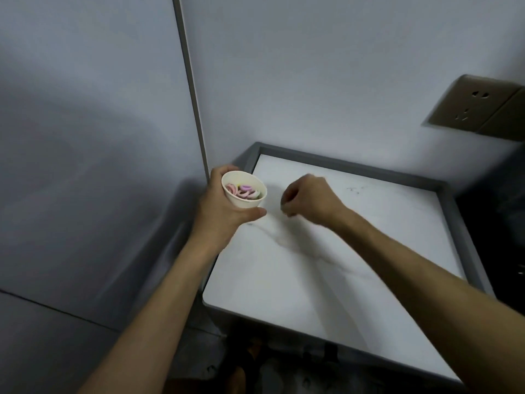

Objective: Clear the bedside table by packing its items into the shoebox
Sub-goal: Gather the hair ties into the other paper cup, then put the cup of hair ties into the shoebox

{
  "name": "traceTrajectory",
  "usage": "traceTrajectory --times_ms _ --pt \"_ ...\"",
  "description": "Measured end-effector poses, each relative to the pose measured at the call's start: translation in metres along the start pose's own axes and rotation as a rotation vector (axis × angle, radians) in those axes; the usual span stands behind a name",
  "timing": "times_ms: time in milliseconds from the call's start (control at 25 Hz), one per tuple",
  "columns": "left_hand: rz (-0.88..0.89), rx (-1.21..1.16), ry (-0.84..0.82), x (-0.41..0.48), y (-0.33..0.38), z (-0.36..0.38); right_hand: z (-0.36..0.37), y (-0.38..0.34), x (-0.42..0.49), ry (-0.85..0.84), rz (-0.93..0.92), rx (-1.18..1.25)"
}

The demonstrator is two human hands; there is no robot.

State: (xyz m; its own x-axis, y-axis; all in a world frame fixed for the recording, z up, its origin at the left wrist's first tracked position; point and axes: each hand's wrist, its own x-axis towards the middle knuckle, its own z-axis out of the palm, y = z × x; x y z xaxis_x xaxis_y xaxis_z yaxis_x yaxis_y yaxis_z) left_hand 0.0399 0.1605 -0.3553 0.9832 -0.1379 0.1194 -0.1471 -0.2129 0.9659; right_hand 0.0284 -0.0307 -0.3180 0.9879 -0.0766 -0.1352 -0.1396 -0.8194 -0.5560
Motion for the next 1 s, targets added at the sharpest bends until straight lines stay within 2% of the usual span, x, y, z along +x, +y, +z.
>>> traceTrajectory --times_ms 80,160,280,360,560,800,880,1000 --pt "0.018 0.014 -0.076 -0.004 0.007 0.008 -0.034 -0.013 -0.005 0.131 -0.037 0.243" --pt "0.019 0.001 -0.154 -0.010 0.019 0.021 -0.052 -0.031 -0.016 0.127 -0.171 0.250" --pt "0.018 -0.014 -0.210 -0.023 0.039 0.045 -0.051 -0.040 -0.042 -0.001 -0.333 -0.097" --pt "0.012 -0.013 -0.238 -0.033 0.049 0.062 -0.058 -0.029 -0.058 -0.059 -0.360 -0.241" --pt "0.063 -0.010 -0.349 -0.063 0.094 0.112 -0.109 0.007 -0.117 -0.072 -0.306 -0.297" --pt "0.117 -0.096 -0.484 -0.109 0.170 0.176 -0.201 0.051 -0.203 0.233 -0.206 -0.077" --pt "0.147 -0.109 -0.539 -0.128 0.195 0.201 -0.232 0.073 -0.235 0.308 -0.175 -0.100" --pt "0.194 -0.107 -0.623 -0.155 0.228 0.239 -0.263 0.105 -0.281 0.313 -0.087 -0.185"
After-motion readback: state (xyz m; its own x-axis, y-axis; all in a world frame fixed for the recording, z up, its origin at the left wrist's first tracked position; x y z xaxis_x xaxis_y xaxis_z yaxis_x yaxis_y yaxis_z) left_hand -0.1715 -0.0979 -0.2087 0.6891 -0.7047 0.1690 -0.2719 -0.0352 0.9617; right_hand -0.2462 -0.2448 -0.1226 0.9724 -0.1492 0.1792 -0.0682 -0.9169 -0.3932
